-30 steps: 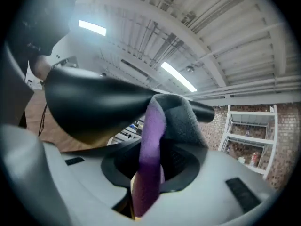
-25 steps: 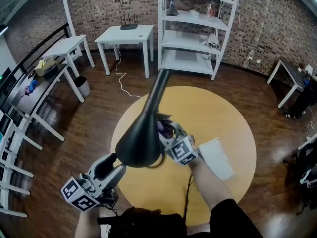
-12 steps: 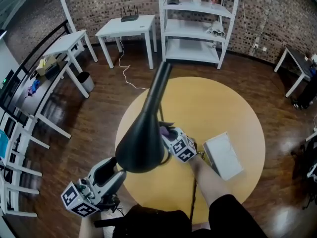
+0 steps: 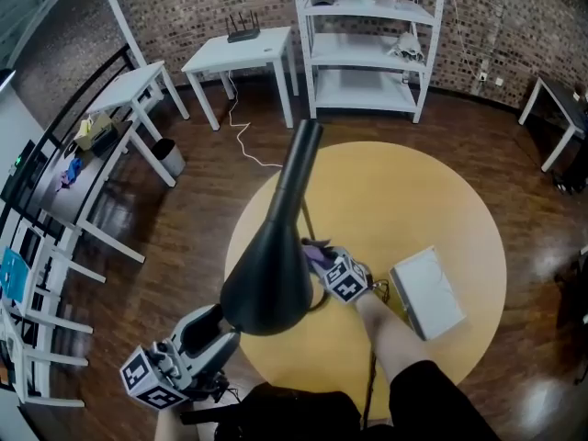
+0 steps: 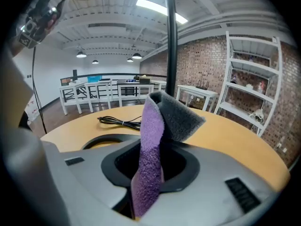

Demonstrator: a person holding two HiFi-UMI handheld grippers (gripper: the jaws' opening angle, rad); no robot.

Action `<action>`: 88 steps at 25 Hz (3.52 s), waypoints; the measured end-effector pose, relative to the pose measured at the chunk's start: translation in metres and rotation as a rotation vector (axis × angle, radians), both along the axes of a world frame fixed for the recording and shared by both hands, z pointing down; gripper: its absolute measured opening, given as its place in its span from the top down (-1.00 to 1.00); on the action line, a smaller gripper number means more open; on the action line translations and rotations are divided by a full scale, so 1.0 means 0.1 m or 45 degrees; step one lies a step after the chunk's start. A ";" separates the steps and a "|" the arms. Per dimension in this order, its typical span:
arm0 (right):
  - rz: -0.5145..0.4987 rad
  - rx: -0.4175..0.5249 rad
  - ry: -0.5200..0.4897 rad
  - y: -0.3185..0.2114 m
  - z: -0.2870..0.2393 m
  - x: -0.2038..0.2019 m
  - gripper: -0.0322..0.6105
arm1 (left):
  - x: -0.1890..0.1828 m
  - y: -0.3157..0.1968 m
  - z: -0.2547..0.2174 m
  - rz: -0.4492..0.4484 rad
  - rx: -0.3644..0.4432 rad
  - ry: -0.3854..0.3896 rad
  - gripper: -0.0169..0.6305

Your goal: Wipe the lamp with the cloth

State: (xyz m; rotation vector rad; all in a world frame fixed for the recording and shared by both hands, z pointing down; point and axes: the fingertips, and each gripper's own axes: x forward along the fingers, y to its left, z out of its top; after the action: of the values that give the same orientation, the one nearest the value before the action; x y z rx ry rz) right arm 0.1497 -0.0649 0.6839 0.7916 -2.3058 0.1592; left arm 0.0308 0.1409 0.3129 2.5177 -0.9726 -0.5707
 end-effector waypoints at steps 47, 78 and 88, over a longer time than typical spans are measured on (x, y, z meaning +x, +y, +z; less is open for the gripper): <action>-0.267 0.064 0.350 0.00 -0.06 0.19 0.61 | -0.16 0.00 -0.01 0.013 0.030 0.207 0.30; -0.141 0.096 0.578 1.00 0.09 0.35 0.61 | -0.61 -0.17 0.28 0.070 0.012 0.188 0.30; -0.003 0.151 0.598 1.36 0.18 -0.08 0.61 | -1.05 -0.36 0.51 0.134 -0.028 0.095 0.30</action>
State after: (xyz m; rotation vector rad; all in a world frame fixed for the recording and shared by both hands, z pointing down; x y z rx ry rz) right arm 0.1415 0.0707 0.7020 0.7880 -1.8827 -0.1532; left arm -0.0745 0.1048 0.3641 2.4922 -0.8101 -0.6136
